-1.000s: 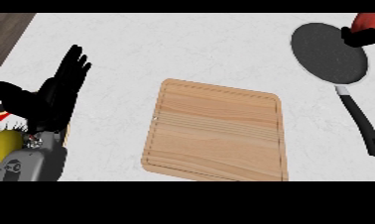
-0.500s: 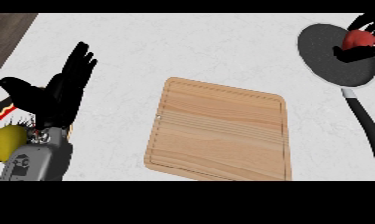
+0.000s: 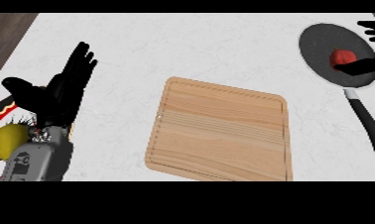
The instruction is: Pick the bell pepper from the cutting board and place it in the pan
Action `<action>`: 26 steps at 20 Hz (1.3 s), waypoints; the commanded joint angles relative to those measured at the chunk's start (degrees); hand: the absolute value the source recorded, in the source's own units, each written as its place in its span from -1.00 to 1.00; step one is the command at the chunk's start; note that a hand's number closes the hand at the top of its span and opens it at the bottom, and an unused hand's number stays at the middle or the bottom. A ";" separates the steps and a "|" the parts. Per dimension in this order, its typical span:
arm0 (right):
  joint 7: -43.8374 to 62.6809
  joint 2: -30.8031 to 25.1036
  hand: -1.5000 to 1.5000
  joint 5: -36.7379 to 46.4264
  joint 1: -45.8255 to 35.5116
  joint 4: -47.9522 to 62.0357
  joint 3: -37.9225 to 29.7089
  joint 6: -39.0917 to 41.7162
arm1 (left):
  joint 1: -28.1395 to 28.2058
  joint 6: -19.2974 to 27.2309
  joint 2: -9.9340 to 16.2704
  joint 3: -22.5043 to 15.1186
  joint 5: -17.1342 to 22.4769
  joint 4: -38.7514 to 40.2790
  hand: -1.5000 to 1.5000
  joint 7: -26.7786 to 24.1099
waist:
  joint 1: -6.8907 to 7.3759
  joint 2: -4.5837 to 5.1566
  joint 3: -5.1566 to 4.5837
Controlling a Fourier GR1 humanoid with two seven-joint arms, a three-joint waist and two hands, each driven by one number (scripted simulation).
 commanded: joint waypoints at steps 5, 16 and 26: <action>-9.61 -2.14 -1.00 -12.60 0.23 0.11 -11.69 4.46 | -2.01 0.25 0.27 0.78 0.42 0.00 0.00 1.63 | -1.37 -0.36 0.02; -19.12 -14.79 -1.00 -25.76 10.28 2.80 -22.32 32.89 | 4.59 -0.36 0.02 1.90 0.29 -0.64 0.00 -2.23 | -2.73 -1.20 -0.15; -27.53 -18.05 -1.00 -28.69 21.33 0.97 -22.43 40.13 | 3.99 -0.70 -0.24 1.35 -0.65 -1.49 0.00 -1.24 | -2.37 -1.07 -0.07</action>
